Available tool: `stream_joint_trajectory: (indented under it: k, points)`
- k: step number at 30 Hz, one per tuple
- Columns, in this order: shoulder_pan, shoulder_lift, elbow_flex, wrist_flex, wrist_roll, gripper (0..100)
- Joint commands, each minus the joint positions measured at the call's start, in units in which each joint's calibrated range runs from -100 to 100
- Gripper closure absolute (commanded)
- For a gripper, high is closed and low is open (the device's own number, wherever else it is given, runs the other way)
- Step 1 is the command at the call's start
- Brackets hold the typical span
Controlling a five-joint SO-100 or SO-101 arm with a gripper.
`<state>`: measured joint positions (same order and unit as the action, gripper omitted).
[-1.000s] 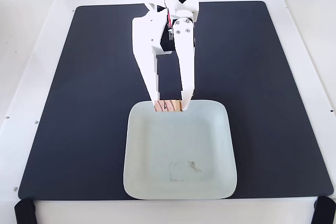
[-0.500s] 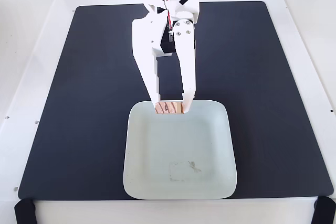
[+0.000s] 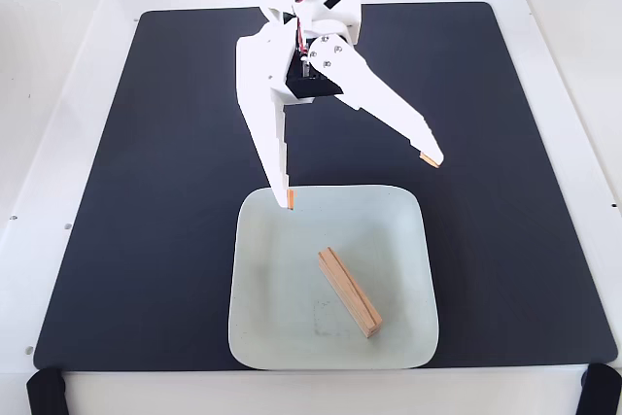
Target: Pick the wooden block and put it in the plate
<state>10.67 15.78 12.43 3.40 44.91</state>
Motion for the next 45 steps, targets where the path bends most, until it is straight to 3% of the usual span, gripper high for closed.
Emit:
stream_joint_trajectory:
  k: [1, 5, 11, 13, 25, 45]
  points:
    - [-0.37, -0.95, -2.67, -0.35, -0.23, 52]
    - [-0.48, -1.29, -2.58, -0.09, -0.23, 58]
    - [-0.48, -1.46, -2.49, -0.09, -0.49, 93]
    - [-0.48, -1.46, -2.40, -0.09, -0.23, 100]
    - [-4.18, -20.61, 18.75, -0.79, -0.23, 99]
    - [-15.37, -94.76, 87.12, 0.18, -0.17, 99]
